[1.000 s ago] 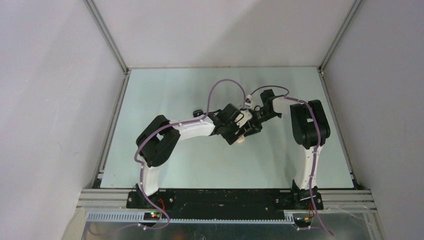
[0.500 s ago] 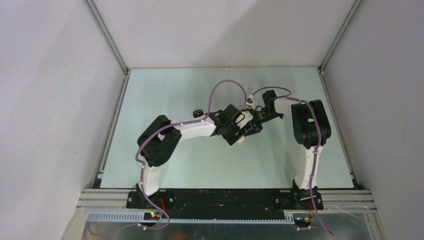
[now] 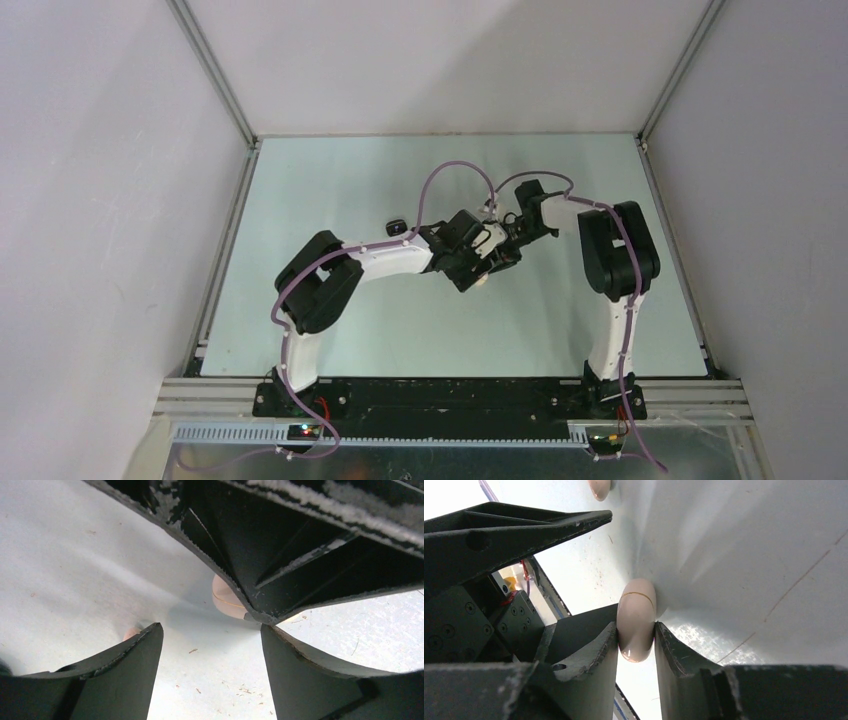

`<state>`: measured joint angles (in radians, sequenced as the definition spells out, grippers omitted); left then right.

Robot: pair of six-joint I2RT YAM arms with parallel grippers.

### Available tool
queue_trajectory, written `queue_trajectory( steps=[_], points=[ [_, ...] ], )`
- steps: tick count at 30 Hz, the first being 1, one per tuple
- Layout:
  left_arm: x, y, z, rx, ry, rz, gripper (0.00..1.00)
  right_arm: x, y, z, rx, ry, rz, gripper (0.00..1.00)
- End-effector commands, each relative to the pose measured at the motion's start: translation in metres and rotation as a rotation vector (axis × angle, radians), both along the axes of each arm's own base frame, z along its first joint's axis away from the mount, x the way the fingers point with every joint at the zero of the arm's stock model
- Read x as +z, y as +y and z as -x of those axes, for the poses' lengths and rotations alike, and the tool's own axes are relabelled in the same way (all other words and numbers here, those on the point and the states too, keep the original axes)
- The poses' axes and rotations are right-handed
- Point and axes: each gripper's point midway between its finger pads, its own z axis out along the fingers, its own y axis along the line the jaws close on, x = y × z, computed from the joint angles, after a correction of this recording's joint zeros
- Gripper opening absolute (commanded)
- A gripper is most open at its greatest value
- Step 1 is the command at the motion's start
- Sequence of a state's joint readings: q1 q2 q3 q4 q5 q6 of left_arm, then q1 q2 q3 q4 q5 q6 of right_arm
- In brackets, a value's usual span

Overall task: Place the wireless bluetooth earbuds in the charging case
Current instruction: Pick up the charging case from the center of the board, then pass from the right arm to the left

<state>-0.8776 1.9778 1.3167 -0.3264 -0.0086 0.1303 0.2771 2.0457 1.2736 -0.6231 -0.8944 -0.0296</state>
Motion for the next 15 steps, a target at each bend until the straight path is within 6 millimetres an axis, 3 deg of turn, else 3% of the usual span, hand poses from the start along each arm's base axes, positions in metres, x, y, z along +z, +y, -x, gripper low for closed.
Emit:
queue_trajectory(
  steps=[1,4,8,10,12,15],
  points=[
    [0.024,-0.014,-0.011,0.007,-0.057,0.062,0.78,0.010,-0.010,-0.009,-0.002,-0.098,0.063,0.32],
    [0.031,-0.016,-0.008,-0.014,-0.055,0.080,0.83,0.018,-0.011,-0.011,0.015,-0.147,0.061,0.29],
    [0.055,-0.018,-0.001,-0.066,-0.049,0.153,0.94,0.041,-0.013,-0.014,0.043,-0.248,0.053,0.28],
    [0.074,-0.015,0.001,-0.093,-0.046,0.213,0.98,0.058,-0.016,-0.015,0.061,-0.324,0.051,0.27],
    [0.110,-0.013,0.006,-0.139,-0.035,0.328,0.99,0.080,-0.020,-0.015,0.076,-0.410,0.047,0.27],
    [0.146,0.002,0.005,-0.175,-0.004,0.446,0.99,0.118,-0.028,-0.014,0.097,-0.562,0.034,0.27]
  ],
)
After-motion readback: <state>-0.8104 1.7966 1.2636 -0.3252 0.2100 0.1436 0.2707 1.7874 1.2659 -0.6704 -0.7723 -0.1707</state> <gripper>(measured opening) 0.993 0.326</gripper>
